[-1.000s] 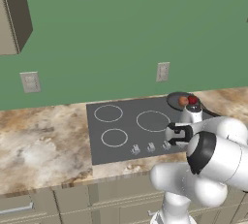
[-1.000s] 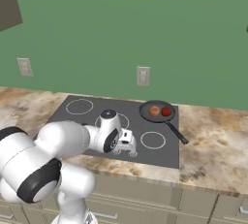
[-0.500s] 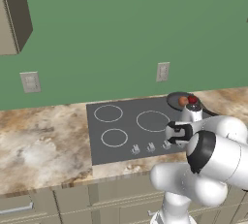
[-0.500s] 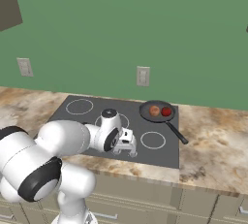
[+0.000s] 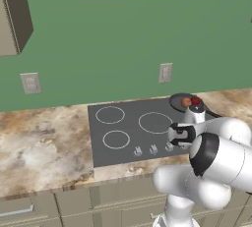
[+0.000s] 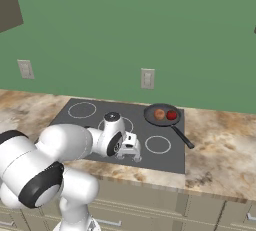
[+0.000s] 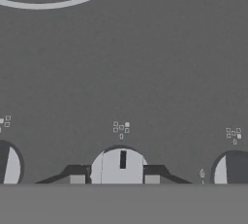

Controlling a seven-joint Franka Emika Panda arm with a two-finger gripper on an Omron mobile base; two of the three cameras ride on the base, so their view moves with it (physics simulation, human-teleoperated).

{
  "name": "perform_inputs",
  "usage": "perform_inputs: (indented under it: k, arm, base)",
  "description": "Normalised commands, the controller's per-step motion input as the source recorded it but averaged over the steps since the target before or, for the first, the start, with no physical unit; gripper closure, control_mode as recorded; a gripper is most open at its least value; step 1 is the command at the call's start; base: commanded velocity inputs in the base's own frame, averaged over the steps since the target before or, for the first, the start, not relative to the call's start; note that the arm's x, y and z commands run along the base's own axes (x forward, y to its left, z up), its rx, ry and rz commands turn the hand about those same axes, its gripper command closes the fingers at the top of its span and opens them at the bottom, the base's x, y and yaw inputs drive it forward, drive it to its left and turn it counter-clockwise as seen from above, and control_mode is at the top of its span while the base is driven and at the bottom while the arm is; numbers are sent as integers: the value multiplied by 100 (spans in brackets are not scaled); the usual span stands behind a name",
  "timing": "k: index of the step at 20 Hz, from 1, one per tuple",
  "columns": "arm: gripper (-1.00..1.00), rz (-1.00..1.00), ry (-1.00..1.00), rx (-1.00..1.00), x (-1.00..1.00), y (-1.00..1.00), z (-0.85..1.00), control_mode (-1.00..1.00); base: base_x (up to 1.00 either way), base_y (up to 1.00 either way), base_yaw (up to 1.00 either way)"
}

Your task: Place the pan on the rear right burner on the stove. Then place the tomato and the onion in the pan and turn on the rear right burner.

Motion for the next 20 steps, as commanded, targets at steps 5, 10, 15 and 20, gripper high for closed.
perform_inputs:
  k: [5,10,15,20]
  arm:
    - [100,10,0,0,0,0,-14,-100]
    - [100,23,0,0,0,0,-15,-100]
    - [100,8,0,0,0,-1,-3,-100]
    - [100,5,0,0,0,0,-8,-100]
  base:
    - [0,0,0]
    - [0,0,0]
    - [0,0,0]
    - [0,0,0]
